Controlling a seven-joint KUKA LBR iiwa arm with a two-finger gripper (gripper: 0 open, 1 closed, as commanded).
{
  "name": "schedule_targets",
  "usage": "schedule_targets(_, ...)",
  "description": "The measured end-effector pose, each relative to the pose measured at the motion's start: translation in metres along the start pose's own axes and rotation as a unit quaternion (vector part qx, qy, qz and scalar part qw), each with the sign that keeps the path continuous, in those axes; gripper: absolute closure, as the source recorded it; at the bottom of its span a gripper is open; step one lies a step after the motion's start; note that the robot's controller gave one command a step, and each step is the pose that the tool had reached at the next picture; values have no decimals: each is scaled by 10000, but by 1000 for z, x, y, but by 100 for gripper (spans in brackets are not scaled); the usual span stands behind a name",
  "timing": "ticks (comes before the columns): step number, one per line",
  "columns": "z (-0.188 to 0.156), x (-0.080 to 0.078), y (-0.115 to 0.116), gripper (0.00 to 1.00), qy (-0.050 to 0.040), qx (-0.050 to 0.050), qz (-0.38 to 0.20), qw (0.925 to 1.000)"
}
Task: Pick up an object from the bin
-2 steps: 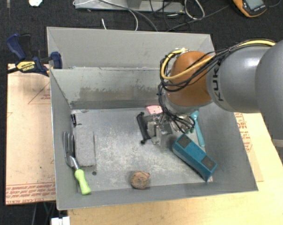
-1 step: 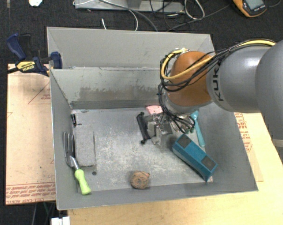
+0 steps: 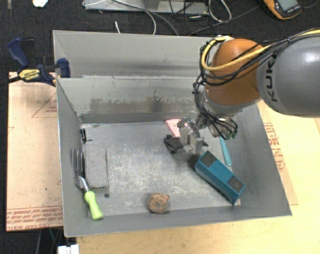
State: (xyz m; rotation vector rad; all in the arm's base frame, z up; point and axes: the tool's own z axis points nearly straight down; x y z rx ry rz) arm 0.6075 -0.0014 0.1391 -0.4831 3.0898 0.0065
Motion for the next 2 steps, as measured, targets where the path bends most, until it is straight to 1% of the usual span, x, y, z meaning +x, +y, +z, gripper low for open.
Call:
schedule_targets(1, -39, -10, 11, 100, 6, -10, -725, 9974)
schedule_targets(2, -108, -7, 7, 100, 9, -14, -391, 9992)
